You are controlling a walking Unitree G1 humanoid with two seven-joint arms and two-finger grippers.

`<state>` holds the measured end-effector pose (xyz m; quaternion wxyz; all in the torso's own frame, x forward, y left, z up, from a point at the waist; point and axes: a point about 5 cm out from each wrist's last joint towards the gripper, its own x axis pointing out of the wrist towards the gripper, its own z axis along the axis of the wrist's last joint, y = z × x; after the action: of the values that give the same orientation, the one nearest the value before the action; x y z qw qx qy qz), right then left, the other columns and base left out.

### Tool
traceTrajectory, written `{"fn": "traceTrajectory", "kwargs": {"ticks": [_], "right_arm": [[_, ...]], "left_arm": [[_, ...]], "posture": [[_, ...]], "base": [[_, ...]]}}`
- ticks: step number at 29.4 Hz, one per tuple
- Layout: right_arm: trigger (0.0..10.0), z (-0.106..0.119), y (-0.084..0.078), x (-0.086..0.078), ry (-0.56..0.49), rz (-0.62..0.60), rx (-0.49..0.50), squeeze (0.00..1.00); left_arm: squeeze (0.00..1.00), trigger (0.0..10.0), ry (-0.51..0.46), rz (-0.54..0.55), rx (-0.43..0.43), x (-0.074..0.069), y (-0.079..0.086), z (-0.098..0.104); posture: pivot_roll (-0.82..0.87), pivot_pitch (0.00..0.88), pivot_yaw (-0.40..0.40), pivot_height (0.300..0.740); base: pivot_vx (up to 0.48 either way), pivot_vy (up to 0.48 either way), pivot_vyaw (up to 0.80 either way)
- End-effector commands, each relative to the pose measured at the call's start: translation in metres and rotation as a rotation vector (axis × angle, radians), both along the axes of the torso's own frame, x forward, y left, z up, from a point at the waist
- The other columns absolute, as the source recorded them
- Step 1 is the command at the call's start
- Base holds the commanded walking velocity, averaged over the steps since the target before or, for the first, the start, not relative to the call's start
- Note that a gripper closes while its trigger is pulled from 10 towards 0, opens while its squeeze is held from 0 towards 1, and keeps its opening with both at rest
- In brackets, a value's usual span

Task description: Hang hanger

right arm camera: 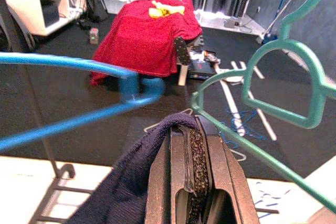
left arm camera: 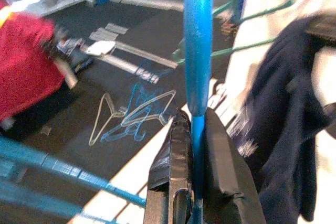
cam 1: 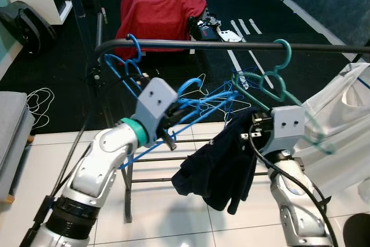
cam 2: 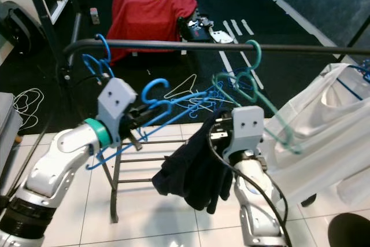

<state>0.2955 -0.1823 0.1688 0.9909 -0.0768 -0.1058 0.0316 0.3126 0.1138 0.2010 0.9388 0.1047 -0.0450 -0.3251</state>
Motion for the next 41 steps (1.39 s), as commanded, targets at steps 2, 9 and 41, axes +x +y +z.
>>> {"fn": "traceTrajectory", "kwargs": {"ticks": [2,9,41], "right_arm": [[10.0,0.004,-0.006,-0.002,0.020,0.052,-0.051,0.00],[10.0,0.000,-0.013,0.006,0.117,0.167,-0.123,0.00],[10.0,0.015,0.002,0.044,0.170,0.413,-0.273,0.00]], "left_arm": [[0.00,10.0,0.076,0.072,-0.052,-0.017,0.031,-0.009],[0.00,10.0,0.191,0.104,-0.017,-0.060,0.068,-0.025],[0.00,10.0,0.351,-0.060,0.007,-0.097,0.099,-0.003]], "posture": [[0.00,0.077,0.034,0.740],[0.03,0.076,0.024,0.740],[0.04,0.073,0.009,0.740]], "base": [[0.000,0.000,0.00],[0.000,0.000,0.00],[0.000,0.000,0.00]]}}
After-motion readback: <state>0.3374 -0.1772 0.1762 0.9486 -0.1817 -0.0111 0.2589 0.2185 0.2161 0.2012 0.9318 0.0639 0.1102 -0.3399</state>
